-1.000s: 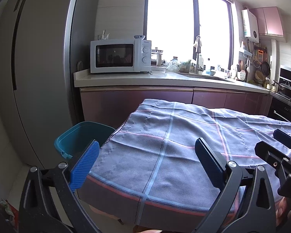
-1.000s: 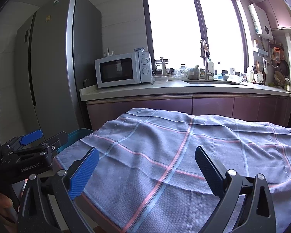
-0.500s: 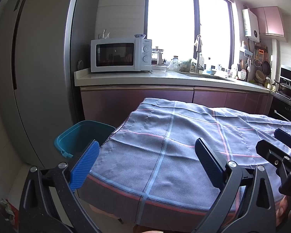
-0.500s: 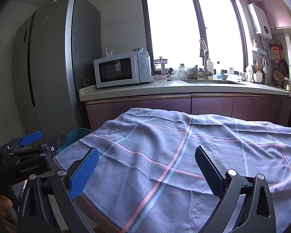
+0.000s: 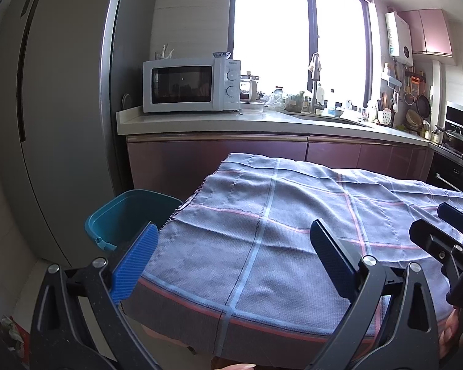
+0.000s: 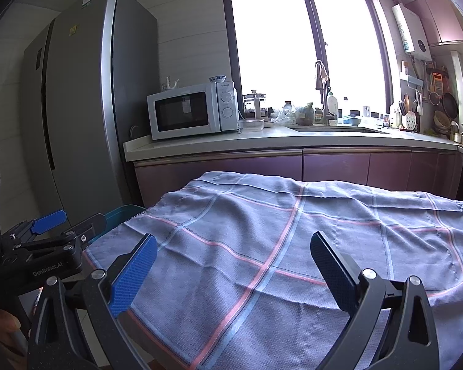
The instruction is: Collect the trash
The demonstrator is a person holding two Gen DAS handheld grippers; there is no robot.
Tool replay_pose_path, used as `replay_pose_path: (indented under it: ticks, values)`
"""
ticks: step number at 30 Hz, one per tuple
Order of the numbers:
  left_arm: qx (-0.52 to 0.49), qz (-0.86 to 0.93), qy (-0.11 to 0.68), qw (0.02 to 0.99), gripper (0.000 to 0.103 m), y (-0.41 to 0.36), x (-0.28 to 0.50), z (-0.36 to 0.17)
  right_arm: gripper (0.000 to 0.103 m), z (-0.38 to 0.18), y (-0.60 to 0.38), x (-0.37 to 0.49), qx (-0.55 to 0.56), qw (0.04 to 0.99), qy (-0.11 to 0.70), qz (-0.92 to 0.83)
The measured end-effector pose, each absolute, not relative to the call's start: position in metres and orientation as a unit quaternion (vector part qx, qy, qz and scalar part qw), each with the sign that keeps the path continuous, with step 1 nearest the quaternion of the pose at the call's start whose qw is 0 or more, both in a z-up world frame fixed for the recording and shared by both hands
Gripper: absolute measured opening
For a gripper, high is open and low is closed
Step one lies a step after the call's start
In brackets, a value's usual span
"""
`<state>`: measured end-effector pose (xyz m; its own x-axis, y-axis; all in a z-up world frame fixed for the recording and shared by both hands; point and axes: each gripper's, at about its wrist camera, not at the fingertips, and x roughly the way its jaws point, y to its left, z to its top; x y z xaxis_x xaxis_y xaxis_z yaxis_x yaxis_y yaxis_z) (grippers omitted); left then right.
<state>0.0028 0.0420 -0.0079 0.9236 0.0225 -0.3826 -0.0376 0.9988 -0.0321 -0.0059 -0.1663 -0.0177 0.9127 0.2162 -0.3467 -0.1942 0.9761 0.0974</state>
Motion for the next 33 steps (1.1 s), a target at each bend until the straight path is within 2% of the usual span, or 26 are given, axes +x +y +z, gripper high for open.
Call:
replay_pose_path:
  ticks: [33]
  values:
    - [-0.021,0.006,0.206,0.978,0.097,0.0389,0.0088,-0.0143,0.096,-0.0179,-0.1695,-0.0023,0.033,0.976,0.186,0.106]
